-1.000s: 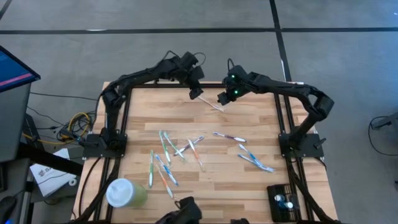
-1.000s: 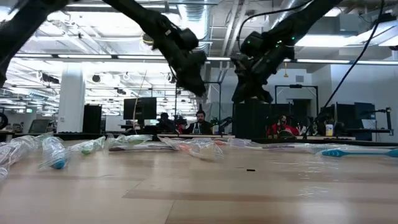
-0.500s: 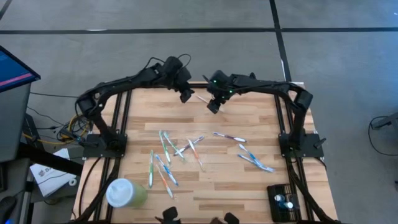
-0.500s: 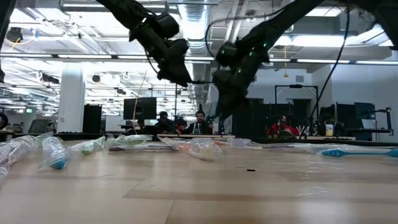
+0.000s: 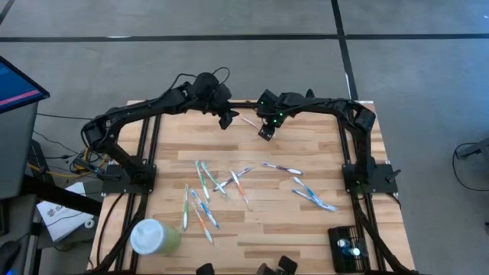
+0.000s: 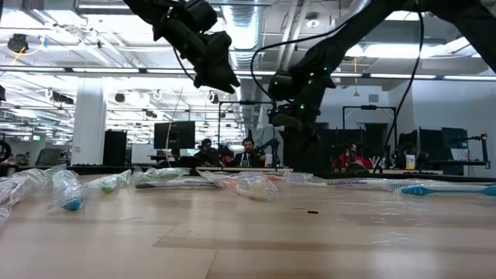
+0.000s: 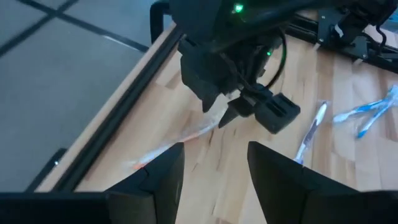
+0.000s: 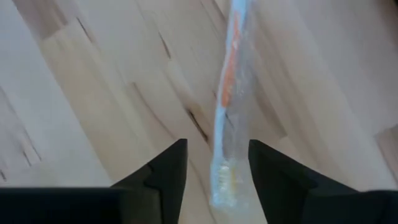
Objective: Pick & Place toothbrushing station
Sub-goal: Put the top orange toothbrush into the black organizer
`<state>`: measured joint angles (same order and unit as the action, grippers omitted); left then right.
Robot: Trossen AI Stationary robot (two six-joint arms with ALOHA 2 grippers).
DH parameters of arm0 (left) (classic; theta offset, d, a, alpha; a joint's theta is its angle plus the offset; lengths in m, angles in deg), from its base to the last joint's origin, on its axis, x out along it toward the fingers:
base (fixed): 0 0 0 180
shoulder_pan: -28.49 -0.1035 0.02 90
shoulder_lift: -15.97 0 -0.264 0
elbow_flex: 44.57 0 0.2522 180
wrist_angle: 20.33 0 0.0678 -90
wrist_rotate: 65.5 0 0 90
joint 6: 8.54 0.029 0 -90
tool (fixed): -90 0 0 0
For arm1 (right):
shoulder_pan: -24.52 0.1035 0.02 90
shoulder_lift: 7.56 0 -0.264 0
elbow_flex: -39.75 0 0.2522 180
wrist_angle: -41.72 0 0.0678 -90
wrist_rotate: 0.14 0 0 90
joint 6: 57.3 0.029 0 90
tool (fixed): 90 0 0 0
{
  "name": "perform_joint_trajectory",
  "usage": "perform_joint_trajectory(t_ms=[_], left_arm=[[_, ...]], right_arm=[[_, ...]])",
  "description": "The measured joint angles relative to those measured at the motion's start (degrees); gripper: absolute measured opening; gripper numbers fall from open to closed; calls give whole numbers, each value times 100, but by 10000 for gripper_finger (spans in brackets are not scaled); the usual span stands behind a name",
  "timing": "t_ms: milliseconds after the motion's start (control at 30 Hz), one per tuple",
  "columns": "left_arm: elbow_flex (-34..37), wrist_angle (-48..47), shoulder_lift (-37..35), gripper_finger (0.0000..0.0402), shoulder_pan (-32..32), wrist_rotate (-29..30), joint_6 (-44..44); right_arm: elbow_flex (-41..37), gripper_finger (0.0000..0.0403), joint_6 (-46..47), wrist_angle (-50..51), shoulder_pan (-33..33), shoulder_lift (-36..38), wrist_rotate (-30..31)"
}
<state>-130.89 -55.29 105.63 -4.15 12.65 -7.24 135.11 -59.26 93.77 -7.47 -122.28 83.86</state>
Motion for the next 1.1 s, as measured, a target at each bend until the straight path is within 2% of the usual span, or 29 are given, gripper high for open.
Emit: perform_joint_trajectory(t_ms=[533,767,933,1100], left_arm=[[7,63,10,172,190,2,-34],[7,72,13,172,196,2,-161],[7,70,15,172,236,4,-180],[7,77,17,172,236,2,-180]], right_arm=[[59,167,46,-57,133,-371,-123],[281,161,23,194,186,-579,175],[275,132,86,260,175,-579,171],[290,70,-16,447,193,-629,447]])
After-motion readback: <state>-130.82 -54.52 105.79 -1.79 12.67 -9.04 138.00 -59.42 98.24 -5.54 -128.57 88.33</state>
